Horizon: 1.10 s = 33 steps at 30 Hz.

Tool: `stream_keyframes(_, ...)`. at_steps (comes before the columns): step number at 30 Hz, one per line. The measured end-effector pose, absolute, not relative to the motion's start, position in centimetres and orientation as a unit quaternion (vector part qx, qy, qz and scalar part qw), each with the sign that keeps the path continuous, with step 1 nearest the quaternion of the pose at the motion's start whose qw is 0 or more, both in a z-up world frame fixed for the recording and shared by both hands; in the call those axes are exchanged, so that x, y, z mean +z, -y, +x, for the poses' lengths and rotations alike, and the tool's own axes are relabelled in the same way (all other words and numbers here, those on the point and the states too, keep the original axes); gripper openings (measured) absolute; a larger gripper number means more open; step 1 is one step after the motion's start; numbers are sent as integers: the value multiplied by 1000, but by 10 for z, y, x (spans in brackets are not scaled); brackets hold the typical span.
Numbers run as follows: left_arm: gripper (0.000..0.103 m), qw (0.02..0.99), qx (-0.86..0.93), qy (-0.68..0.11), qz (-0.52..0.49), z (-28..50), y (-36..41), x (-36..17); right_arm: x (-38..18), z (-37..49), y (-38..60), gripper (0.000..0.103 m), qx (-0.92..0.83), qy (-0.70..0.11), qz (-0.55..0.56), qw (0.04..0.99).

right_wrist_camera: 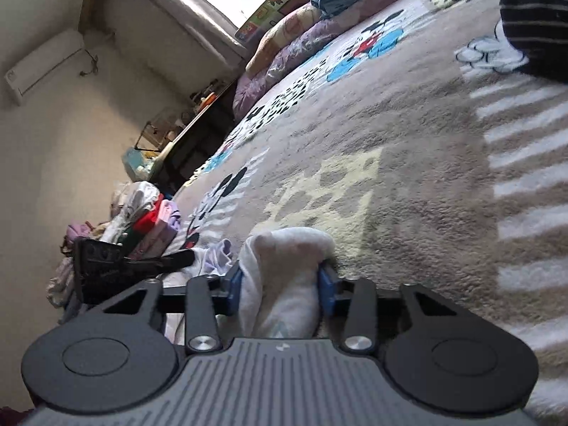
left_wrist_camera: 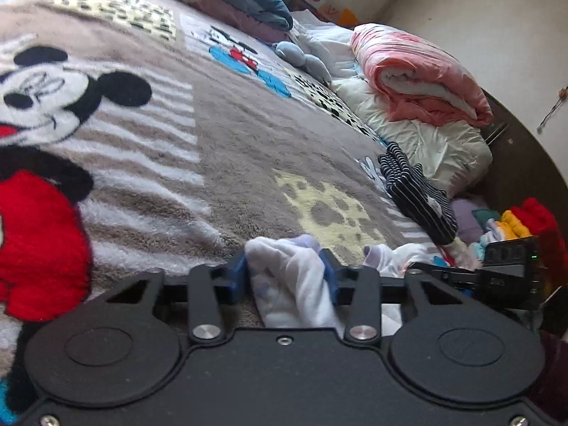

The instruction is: Fold clothes

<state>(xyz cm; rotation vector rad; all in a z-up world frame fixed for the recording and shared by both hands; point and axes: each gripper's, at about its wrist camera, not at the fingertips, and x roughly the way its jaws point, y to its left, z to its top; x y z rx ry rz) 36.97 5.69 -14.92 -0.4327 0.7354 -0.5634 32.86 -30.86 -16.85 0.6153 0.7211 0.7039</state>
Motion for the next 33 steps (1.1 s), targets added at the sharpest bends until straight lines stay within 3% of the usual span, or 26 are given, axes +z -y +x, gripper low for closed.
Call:
stream_keyframes(5, 29, 887, -276, -312, -199, 354, -52, -131, -149, 311, 303, 34, 328, -304, 259, 856)
stream_keyframes(18, 29, 925, -305, -181, -134, 273, -43, -64, -73, 247, 302, 34, 365, -199, 189, 890)
stream_keyframes(33, 29, 933, -319, -151, -74, 143, -34, -50, -41, 133, 289, 34, 376, -156, 96, 908)
